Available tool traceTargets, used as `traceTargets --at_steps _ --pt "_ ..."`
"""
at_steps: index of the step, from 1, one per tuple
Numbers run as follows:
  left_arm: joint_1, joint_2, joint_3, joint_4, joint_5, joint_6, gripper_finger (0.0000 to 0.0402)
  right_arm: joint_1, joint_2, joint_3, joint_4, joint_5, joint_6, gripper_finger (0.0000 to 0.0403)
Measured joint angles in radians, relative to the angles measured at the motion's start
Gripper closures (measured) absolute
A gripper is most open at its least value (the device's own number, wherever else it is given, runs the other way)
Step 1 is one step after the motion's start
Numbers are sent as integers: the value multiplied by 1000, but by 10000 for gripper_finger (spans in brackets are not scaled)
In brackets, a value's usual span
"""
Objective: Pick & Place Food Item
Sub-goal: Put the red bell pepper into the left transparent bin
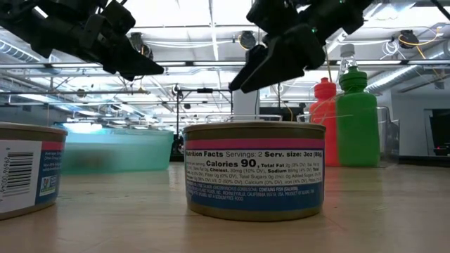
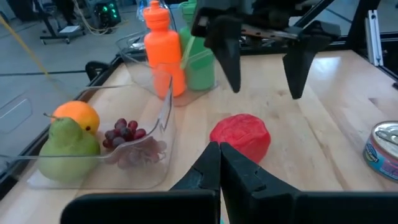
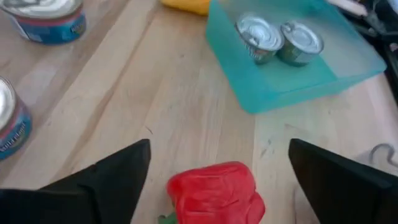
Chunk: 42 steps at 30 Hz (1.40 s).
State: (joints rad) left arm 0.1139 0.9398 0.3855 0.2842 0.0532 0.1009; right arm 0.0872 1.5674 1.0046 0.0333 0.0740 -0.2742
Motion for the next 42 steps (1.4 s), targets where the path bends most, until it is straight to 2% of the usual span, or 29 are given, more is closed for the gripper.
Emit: traceTargets --at_steps 4,6,16,23,27,32,36,42 --pt "0 0 0 1 2 0 398 -7 4 -1 -10 -31 17 6" --pt "0 0 0 1 5 -1 399 -19 13 -1 -1 -75 30 7" --pt "2 0 1 0 35 6 398 -74 117 -1 -15 -103 1 3" --pt "4 0 1 1 35 37 398 -108 117 -1 -40 -109 -1 4" --pt "4 0 1 3 37 65 398 -130 117 -2 -57 -180 3 3" --pt "5 0 1 6 43 108 398 -137 118 -2 -56 -188 -33 4" --pt "5 0 1 8 45 137 398 -137 118 -2 -56 -258 -51 4" --pt "5 0 2 14 70 176 398 -142 166 -3 4 -284 -52 4"
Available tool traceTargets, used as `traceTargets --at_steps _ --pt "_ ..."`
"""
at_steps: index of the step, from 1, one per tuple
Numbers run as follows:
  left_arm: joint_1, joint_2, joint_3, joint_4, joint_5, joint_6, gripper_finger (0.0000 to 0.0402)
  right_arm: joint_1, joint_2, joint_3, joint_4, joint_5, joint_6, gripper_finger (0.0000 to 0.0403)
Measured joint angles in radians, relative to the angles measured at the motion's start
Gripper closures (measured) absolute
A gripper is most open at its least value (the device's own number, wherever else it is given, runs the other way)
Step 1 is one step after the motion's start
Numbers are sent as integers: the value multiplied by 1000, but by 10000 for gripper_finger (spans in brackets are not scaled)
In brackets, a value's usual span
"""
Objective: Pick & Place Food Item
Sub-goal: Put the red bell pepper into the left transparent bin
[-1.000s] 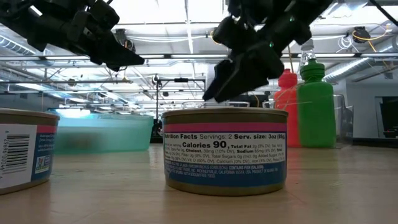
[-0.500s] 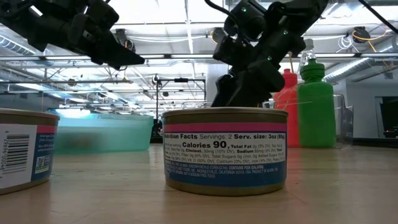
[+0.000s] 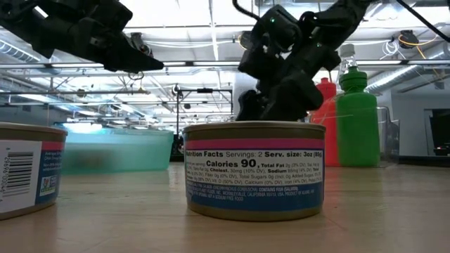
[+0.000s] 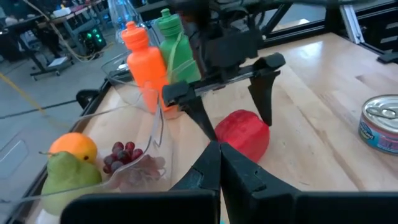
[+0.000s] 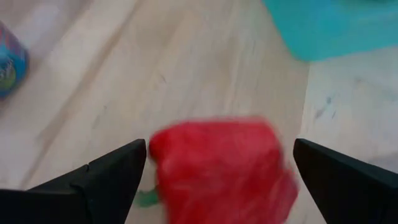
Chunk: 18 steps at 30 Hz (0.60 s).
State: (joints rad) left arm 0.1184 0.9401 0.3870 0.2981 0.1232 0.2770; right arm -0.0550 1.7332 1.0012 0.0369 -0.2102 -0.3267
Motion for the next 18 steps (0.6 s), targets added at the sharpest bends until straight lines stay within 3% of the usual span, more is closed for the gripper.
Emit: traceTargets --at_steps 7,18 --pt "0 0 0 0 8 3 398 -24 87 0 60 -4 20 4" --pt "1 0 0 2 8 36 398 -17 94 2 28 -2 82 16"
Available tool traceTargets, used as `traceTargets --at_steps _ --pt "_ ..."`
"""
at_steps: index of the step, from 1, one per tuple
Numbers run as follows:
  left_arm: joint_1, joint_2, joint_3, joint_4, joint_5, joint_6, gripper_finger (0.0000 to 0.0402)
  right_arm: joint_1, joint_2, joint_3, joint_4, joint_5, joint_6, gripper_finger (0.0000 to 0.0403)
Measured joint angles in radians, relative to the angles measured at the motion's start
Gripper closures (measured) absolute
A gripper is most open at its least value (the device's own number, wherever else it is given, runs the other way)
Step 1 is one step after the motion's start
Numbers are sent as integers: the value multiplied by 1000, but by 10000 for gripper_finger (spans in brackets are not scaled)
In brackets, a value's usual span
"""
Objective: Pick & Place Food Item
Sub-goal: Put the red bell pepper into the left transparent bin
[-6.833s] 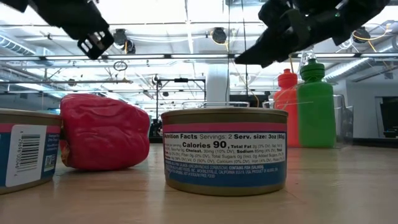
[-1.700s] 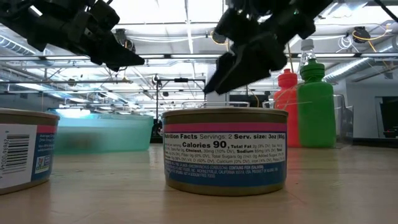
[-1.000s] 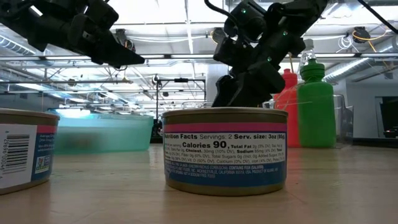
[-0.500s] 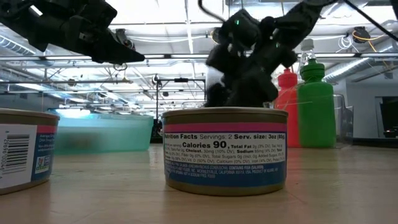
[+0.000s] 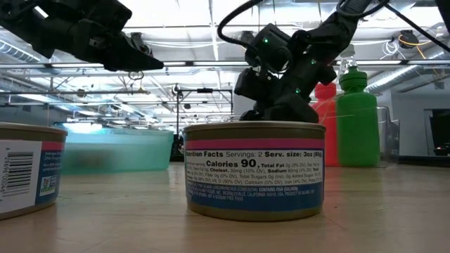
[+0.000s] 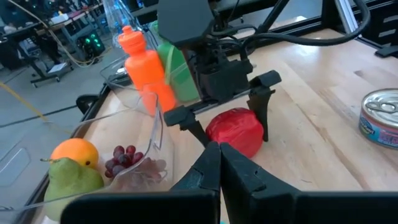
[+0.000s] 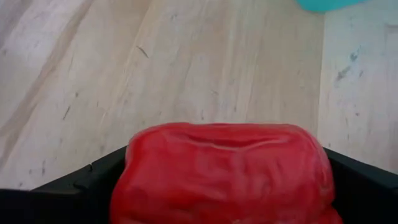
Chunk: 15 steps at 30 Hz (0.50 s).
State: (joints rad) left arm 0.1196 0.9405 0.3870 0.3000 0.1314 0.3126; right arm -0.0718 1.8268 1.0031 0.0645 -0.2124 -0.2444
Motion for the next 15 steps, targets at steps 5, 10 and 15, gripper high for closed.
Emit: traceTargets --at_steps 5,10,15 --pt "0 0 0 10 0 0 398 9 -30 0 2 -1 -8 57" --pt "0 0 0 11 2 -1 398 8 -98 14 -13 2 -2 58" --pt "0 0 0 19 8 -3 398 2 -212 91 -67 84 -49 53"
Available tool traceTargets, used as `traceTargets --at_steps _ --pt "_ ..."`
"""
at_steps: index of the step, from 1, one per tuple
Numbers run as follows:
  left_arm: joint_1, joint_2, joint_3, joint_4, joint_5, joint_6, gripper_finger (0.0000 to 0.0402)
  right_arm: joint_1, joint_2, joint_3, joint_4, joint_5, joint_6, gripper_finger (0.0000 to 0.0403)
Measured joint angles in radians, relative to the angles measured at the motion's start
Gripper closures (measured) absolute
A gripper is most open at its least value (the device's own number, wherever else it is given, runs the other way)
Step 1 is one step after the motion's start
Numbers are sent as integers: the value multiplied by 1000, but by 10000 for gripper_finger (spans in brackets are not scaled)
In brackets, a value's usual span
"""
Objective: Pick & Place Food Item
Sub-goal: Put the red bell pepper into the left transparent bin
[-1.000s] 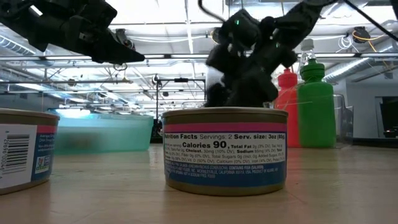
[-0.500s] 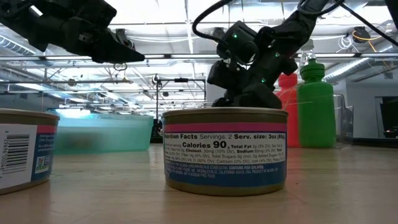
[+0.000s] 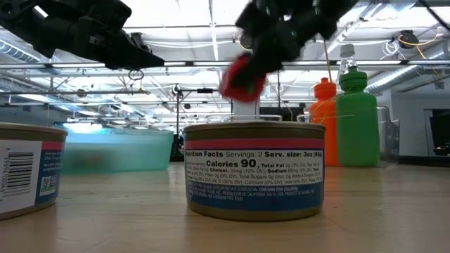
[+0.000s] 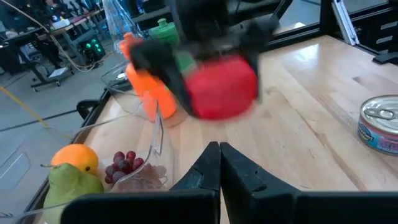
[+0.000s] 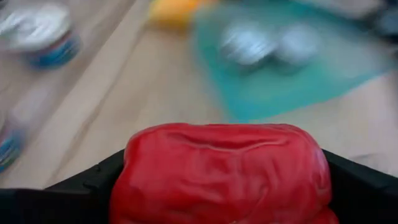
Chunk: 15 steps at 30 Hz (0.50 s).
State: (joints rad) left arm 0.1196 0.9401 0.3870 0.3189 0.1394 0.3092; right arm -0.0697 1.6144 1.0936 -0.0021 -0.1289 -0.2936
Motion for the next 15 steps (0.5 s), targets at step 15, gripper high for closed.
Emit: traceTargets --at_steps 15 --pt "0 0 0 31 26 -3 398 -297 -72 -26 33 234 75 48"
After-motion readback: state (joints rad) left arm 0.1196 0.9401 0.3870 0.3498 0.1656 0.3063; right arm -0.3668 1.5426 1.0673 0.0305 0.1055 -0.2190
